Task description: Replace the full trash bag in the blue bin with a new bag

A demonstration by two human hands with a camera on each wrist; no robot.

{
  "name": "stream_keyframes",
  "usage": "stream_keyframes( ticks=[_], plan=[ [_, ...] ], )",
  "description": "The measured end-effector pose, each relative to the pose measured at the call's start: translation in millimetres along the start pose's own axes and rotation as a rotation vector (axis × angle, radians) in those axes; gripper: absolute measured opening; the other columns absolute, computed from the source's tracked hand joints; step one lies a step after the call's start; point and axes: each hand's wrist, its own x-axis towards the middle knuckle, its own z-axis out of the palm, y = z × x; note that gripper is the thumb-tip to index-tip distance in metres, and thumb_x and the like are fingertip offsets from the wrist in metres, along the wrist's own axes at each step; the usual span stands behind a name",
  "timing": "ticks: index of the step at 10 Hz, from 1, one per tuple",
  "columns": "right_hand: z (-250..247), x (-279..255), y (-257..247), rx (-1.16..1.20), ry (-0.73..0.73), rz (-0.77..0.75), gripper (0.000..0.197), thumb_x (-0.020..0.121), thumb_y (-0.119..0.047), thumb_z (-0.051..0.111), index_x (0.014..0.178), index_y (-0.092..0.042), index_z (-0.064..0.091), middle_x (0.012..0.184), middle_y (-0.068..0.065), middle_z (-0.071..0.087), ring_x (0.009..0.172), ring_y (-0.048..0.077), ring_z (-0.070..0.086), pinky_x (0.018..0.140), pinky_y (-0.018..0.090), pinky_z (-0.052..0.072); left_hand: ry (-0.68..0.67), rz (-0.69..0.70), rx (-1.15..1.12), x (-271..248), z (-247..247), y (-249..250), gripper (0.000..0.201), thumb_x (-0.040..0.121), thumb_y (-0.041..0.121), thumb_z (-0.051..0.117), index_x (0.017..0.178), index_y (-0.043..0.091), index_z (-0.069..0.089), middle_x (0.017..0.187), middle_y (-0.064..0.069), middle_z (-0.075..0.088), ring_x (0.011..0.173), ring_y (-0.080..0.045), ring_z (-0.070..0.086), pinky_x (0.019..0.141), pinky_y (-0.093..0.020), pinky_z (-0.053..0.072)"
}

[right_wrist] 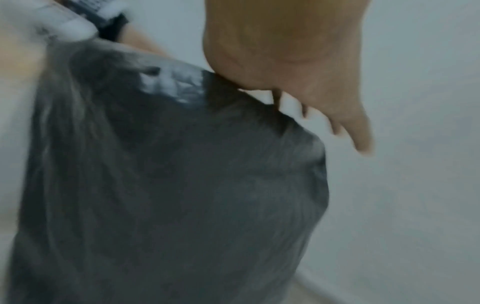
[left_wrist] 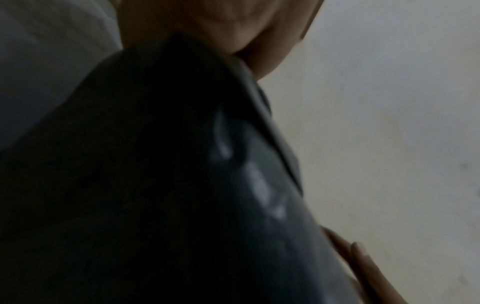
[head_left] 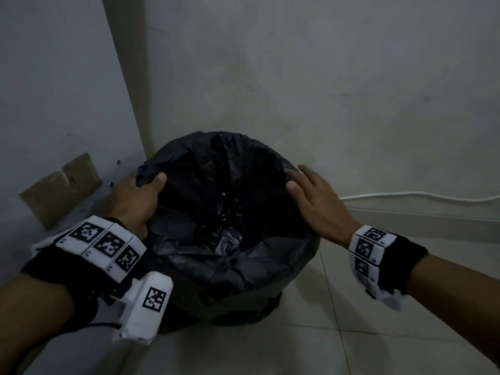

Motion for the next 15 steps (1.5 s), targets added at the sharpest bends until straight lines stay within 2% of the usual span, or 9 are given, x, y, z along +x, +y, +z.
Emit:
stream_keyframes(
  ticks=[1,2,3,5,8,11,12,13,15],
  plan=[
    [2.1,1.8,9.3,0.636,-0.106,0.16,0.052,0.101,-0.053,0.026,0.146,-0.029,0.036,0.15,-0.004,0.041,0.137,0.014,0.04,0.116,0.041,0.031,-0.033,-0.113,-0.08,5.8,-0.8,-4.1,0.072,0.079,0.05,0.07,0.135,0.009,0.05,0.129,-0.013,0.058,0.111,-0.034,0.058,0.096,-0.051,0.048],
    [3.0,1.3,3.4,0.779,-0.184,0.253,0.046,0.105,-0.034,0.032,0.149,-0.023,0.03,0.152,0.0,0.039,0.137,0.018,0.04,0.116,0.037,0.03,-0.105,-0.137,-0.065,11.7,-3.3,-16.6,0.093,0.066,0.073,0.066,0.132,0.009,0.052,0.127,-0.012,0.061,0.109,-0.034,0.061,0.094,-0.047,0.05],
    [4.7,4.7,-3.6,0.679,-0.124,0.335,0.053,0.105,-0.028,0.035,0.154,-0.018,0.016,0.158,0.001,0.027,0.143,0.018,0.029,0.105,0.022,0.025,-0.095,0.001,-0.028,4.2,0.8,-11.8,0.087,0.076,0.079,0.046,0.132,0.012,0.05,0.128,-0.004,0.058,0.114,-0.026,0.058,0.097,-0.04,0.047],
    [31.6,4.0,-20.9,0.74,0.083,0.493,0.066,0.1,-0.053,0.03,0.155,-0.025,0.008,0.163,0.0,0.015,0.148,0.022,0.02,0.12,0.041,0.018,0.164,0.111,0.12,-39.2,10.7,-10.8,0.069,0.095,0.057,0.033,0.145,0.01,0.032,0.146,-0.008,0.04,0.129,-0.028,0.043,0.094,-0.032,0.032],
    [67.0,0.2,-49.4,0.814,0.209,0.444,0.063,0.101,-0.05,0.028,0.155,-0.029,0.002,0.163,-0.004,0.01,0.148,0.022,0.018,0.119,0.045,0.022,0.006,0.0,0.081,-52.0,22.6,-43.9,0.076,0.095,0.058,0.029,0.15,0.029,-0.016,0.161,0.003,0.002,0.146,-0.024,0.016,0.116,-0.045,0.017],
    [89.7,14.9,-69.4,0.815,0.192,0.38,0.07,0.099,-0.05,0.035,0.155,-0.027,-0.002,0.163,-0.003,0.013,0.148,0.02,0.02,0.12,0.038,0.022,0.178,0.288,0.511,-1.8,-7.7,-45.5,0.069,0.097,0.055,0.026,0.151,0.013,0.017,0.157,-0.009,0.021,0.143,-0.029,0.023,0.117,-0.049,0.021],
    [81.6,15.1,-56.2,0.739,0.13,0.338,0.081,0.087,-0.073,0.035,0.152,-0.031,0.011,0.159,-0.002,0.024,0.144,0.021,0.03,0.117,0.043,0.028,0.095,0.504,0.76,-10.4,-5.9,-37.9,0.059,0.097,0.051,0.027,0.149,0.021,0.026,0.159,-0.001,0.02,0.146,-0.022,0.013,0.119,-0.048,0.013],
    [64.6,23.0,-40.5,0.57,0.148,0.293,0.06,0.097,-0.056,0.036,0.143,-0.018,0.033,0.147,0.003,0.039,0.134,0.022,0.041,0.111,0.037,0.034,0.027,0.625,0.87,-12.8,0.0,-23.5,0.043,0.098,0.045,0.034,0.134,0.028,0.049,0.154,0.005,0.03,0.147,-0.018,0.01,0.119,-0.048,0.004],
    [34.6,53.7,-17.8,0.331,0.122,0.26,0.046,0.102,-0.042,0.034,0.141,-0.02,0.04,0.148,0.004,0.038,0.128,0.024,0.046,0.097,0.028,0.033,-0.101,0.668,0.672,2.7,26.4,12.3,0.02,0.097,0.032,0.049,0.106,0.029,0.067,0.118,0.018,0.057,0.123,-0.009,0.047,0.12,-0.048,0.01]
  ],
)
